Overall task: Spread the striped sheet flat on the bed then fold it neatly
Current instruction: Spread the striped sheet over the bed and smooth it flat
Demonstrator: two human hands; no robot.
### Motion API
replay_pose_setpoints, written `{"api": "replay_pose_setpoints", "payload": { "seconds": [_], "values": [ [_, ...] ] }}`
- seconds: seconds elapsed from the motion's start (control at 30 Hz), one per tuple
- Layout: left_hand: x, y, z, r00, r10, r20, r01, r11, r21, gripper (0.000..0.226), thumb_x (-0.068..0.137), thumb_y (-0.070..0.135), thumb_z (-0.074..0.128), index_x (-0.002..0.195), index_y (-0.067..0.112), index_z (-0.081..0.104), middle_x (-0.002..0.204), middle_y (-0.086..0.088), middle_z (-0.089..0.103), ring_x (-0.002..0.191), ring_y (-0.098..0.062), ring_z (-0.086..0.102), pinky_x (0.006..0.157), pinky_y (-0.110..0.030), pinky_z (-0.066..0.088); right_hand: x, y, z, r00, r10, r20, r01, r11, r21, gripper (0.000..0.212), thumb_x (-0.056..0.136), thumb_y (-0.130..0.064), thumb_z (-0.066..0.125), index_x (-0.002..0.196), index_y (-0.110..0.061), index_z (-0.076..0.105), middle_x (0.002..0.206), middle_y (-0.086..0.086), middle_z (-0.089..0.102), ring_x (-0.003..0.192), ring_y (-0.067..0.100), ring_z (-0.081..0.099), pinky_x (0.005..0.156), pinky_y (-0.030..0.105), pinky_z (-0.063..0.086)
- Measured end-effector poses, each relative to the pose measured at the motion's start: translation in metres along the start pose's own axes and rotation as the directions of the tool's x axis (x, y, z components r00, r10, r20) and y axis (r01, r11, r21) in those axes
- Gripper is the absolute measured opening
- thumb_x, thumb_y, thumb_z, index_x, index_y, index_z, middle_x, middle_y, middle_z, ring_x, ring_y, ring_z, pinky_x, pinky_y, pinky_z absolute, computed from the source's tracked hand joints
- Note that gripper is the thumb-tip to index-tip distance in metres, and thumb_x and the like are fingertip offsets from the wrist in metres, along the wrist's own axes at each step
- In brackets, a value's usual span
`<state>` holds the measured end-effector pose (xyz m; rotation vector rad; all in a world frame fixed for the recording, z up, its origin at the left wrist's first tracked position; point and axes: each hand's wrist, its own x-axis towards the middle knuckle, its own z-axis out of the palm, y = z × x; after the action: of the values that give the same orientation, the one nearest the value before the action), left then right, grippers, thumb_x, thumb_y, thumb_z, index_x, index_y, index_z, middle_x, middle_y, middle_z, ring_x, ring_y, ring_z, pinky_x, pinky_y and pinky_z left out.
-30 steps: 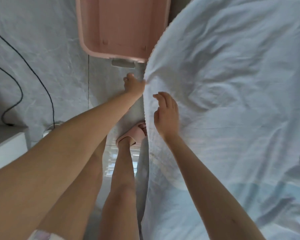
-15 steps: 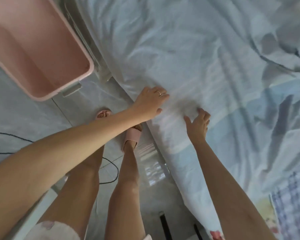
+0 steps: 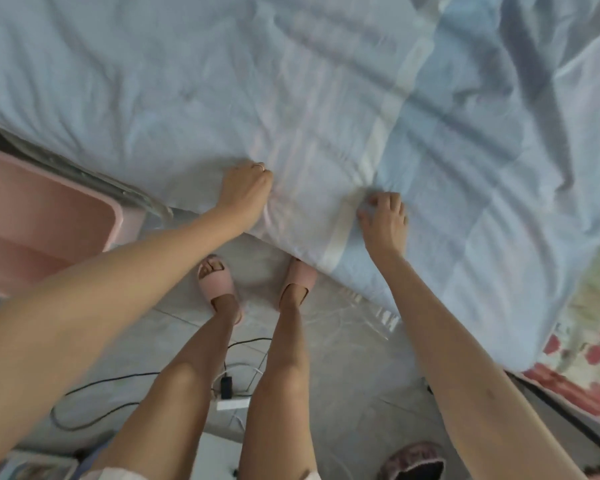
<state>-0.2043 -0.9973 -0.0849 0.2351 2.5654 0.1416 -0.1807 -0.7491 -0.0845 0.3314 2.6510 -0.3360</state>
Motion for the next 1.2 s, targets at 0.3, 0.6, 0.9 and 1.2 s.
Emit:
{"api": "replay_pose_setpoints", "payload": {
  "seconds": [0.3, 0.6, 0.9, 1.2],
  "values": [
    [-0.023, -0.009, 0.001, 0.889, 0.323, -0.323, -0.226, 0.925, 0.304, 0.01, 0.071, 0.004, 0.055, 0.08, 0.009, 0.058, 0.083, -0.009, 0.058, 0.075, -0.028, 0.055, 0.058, -0.033, 0.041, -0.017, -0.009, -0.003, 0.967, -0.24, 0.088, 0.244, 0.969, -0.043, 0.069, 0.069, -0.058, 0.073, 0.124, -0.024, 0.051, 0.13, 0.002, 0.041, 0.123, 0.024, 0.036, 0.098, 0.042, 0.027],
    [-0.029, -0.009, -0.009, 0.833, 0.382, -0.401, -0.301, 0.92, 0.251, 0.022, 0.065, -0.005, 0.036, 0.078, 0.005, 0.05, 0.063, -0.011, 0.053, 0.059, -0.029, 0.054, 0.062, -0.035, 0.035, -0.025, -0.017, 0.014, 0.94, -0.34, -0.025, 0.339, 0.941, -0.011, 0.008, 0.083, -0.013, 0.068, 0.088, -0.007, 0.065, 0.095, 0.009, 0.059, 0.09, 0.034, 0.055, 0.084, 0.045, 0.035],
    [-0.033, -0.014, -0.014, 0.84, 0.446, -0.308, -0.365, 0.886, 0.287, 0.031, 0.064, -0.015, 0.042, 0.087, 0.005, 0.045, 0.058, -0.013, 0.045, 0.052, -0.027, 0.046, 0.047, -0.033, 0.031, -0.059, -0.015, -0.006, 0.863, -0.461, -0.207, 0.469, 0.883, -0.01, 0.03, 0.068, 0.017, 0.062, 0.081, -0.009, 0.053, 0.064, 0.002, 0.05, 0.05, 0.021, 0.045, 0.052, 0.028, 0.036],
    [-0.029, -0.036, -0.04, 0.753, 0.626, -0.203, -0.614, 0.78, 0.123, 0.022, 0.093, 0.029, 0.043, 0.086, 0.009, 0.039, 0.04, 0.0, 0.034, 0.032, -0.014, 0.025, 0.044, -0.011, 0.012, -0.052, 0.011, -0.006, 0.897, -0.429, 0.105, 0.432, 0.902, -0.003, 0.033, 0.081, -0.027, 0.071, 0.096, -0.002, 0.057, 0.088, 0.011, 0.062, 0.079, 0.031, 0.059, 0.069, 0.038, 0.042]
  ]
}}
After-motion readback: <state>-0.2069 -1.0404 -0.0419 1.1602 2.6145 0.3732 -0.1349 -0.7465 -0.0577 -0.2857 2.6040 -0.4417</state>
